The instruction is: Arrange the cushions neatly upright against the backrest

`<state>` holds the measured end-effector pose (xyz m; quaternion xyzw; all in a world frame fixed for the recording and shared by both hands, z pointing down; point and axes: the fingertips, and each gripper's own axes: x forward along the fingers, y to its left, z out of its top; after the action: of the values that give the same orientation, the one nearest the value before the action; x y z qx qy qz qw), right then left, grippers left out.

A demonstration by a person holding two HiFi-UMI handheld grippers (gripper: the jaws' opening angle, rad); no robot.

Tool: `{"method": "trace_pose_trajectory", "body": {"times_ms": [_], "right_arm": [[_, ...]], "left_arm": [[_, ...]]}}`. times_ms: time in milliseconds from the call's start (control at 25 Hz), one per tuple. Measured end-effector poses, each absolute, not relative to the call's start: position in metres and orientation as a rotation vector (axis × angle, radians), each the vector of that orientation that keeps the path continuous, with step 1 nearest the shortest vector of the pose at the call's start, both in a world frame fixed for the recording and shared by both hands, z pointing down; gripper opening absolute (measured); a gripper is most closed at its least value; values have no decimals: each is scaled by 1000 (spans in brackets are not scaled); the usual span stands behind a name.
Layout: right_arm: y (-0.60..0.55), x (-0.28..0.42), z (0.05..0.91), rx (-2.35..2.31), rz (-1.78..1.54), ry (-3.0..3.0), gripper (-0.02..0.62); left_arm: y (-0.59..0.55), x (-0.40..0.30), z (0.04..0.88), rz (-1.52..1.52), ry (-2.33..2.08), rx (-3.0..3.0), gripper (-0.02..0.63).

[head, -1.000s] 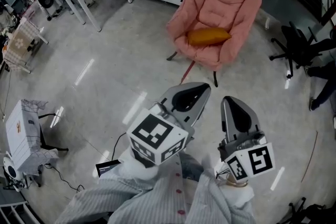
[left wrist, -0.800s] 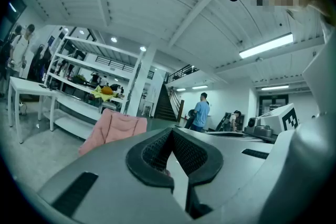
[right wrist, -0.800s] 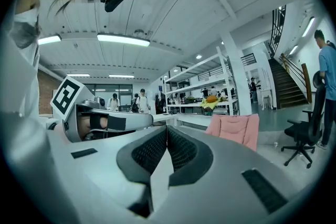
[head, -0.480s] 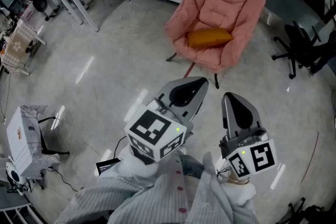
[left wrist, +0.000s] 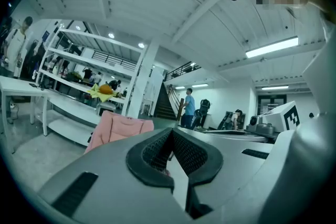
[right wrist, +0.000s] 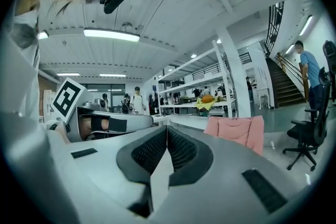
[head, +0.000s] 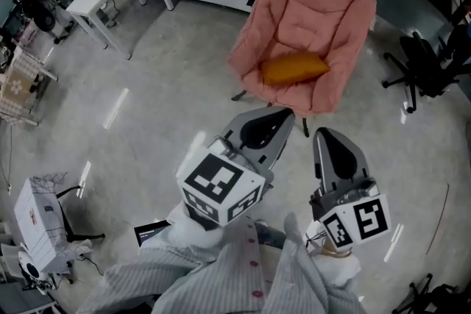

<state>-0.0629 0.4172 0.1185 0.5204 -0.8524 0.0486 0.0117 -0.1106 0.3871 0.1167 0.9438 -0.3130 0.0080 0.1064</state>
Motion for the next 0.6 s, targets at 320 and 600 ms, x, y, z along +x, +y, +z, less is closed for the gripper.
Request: {"method": "trace_pose_trajectory", "body": {"times_ms": [320, 600], "right_arm": [[346, -79, 125, 1690, 164, -2616, 14], [311, -87, 137, 1713, 211, -2584, 14]], "left_arm": [[314, -132, 124, 37, -870, 2790, 9], [273, -148, 134, 54, -874, 2759, 9]]}}
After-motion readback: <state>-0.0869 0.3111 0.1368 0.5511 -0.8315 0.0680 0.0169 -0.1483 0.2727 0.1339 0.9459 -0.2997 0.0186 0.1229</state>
